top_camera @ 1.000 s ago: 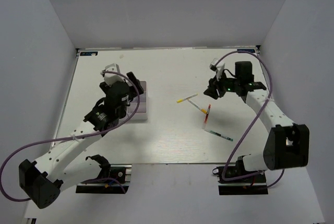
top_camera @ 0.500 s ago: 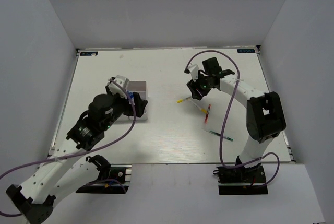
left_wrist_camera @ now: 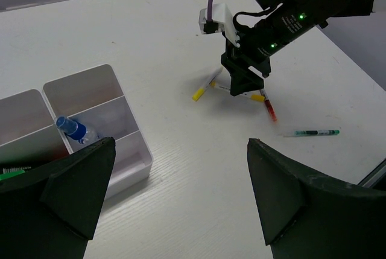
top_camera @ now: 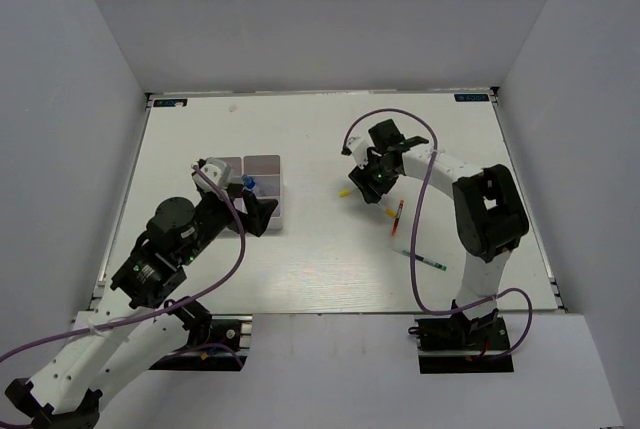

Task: Sort the stationery into containers
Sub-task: Grab a piece of stationery with the right arm

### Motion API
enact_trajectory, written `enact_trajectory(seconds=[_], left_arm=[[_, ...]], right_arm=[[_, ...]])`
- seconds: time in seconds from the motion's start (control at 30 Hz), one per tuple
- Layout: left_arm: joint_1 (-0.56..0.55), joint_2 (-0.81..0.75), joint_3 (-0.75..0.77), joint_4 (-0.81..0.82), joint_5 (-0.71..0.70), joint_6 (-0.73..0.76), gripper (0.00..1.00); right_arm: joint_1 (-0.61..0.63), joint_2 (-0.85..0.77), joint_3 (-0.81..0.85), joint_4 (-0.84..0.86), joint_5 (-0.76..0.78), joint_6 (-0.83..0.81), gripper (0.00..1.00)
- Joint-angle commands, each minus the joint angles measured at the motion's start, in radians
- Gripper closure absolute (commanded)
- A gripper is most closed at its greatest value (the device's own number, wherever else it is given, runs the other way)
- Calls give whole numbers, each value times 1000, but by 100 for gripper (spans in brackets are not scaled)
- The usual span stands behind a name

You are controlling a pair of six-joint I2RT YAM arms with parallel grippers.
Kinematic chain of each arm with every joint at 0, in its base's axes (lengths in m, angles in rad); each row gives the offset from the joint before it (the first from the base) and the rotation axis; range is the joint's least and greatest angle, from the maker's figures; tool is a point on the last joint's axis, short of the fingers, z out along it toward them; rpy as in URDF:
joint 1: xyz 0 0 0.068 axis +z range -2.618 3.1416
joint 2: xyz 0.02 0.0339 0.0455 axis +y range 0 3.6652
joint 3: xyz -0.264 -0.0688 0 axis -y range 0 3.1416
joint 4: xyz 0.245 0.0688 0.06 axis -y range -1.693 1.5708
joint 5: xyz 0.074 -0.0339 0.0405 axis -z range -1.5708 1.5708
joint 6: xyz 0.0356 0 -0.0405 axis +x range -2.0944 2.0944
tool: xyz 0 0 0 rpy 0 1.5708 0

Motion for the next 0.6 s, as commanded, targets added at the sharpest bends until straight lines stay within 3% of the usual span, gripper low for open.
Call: enact_trajectory(seconds=[0.0, 0.37, 0.47, 0.57], left_arm=[[11, -2, -8, 12, 31, 11, 0], [11, -21, -17, 12, 31, 11, 0], [11, -30, -17, 12, 31, 11, 0], [11, -39, -17, 21, 31, 11, 0]], right_arm=[[15, 0, -4, -1, 28, 7, 42], [32, 78, 17, -7, 92, 10, 54], [37, 86, 21, -21, 92, 5, 63], [44, 89, 30, -52, 77, -4, 78]])
